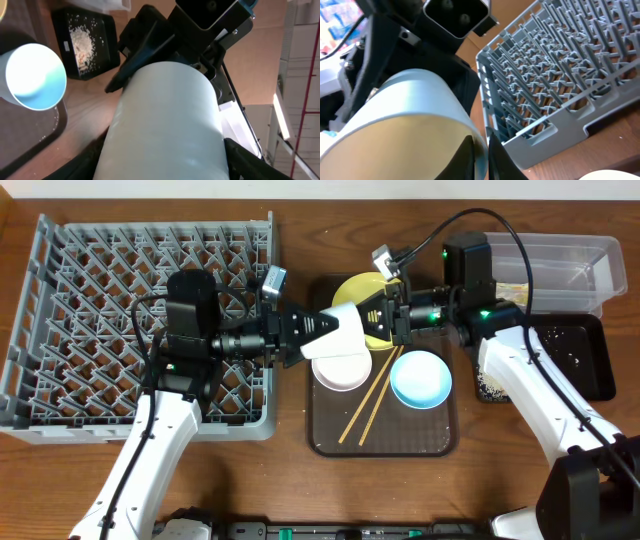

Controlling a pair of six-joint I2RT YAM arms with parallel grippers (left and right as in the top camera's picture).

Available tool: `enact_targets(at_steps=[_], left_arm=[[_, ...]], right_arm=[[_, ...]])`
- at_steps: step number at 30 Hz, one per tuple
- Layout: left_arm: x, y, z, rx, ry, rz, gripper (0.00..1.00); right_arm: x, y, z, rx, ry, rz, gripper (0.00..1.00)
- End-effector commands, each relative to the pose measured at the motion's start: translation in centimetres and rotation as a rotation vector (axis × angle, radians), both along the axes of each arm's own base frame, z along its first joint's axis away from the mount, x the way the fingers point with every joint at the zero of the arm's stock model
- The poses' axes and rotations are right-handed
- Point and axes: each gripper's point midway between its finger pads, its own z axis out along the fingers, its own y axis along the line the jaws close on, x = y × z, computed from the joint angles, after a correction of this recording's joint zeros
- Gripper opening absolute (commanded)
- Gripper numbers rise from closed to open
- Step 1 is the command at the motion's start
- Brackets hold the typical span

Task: Sort waste into correct bins and load items into the dishwasher rack
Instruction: 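Grasp the white bowl with the left gripper and release the right gripper, then carry the white bowl with the left gripper and place it in the rack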

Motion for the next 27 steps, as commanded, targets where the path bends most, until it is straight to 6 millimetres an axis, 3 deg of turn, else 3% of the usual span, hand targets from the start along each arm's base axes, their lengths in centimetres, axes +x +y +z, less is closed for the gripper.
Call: enact_targets(at_steps=[1,10,14,17,20,27], left_arm=[[-0.5,-0.3,1.2,-0.005,-0.105,-0.032,0.43],[1.2,0.0,0.3,0.078,-0.300,0.041,0.27],[3.1,1.2,-2.5,0.228,-0.332,0.150,0.24],[4.8,3.6,-5.9,0.440,-0.332,0.271,0.23],[5.5,6.2,-7.3,0.641,-0.367,0.342,0.22],[5.9,12.3,-4.2,1.028,-0.476,0.467,0.15]], right_arm=[[1.1,0.3,-1.2,-0.065,-0.008,-0.070,0.09],[3.0,-1.1,-4.9,-0.249,0.063,-0.238,0.30],[3.8,-2.9,-7.7,-0.397,0.099,-0.346,0.33],[3.8,-4.5,-9.7,-0.506,0.128,-0.401,0.34],[3.5,-6.1,-11.1,-0.589,0.162,-0.435,0.34],[3.2,-8.9,-12.8,-0.704,0.212,-0.492,0.33]])
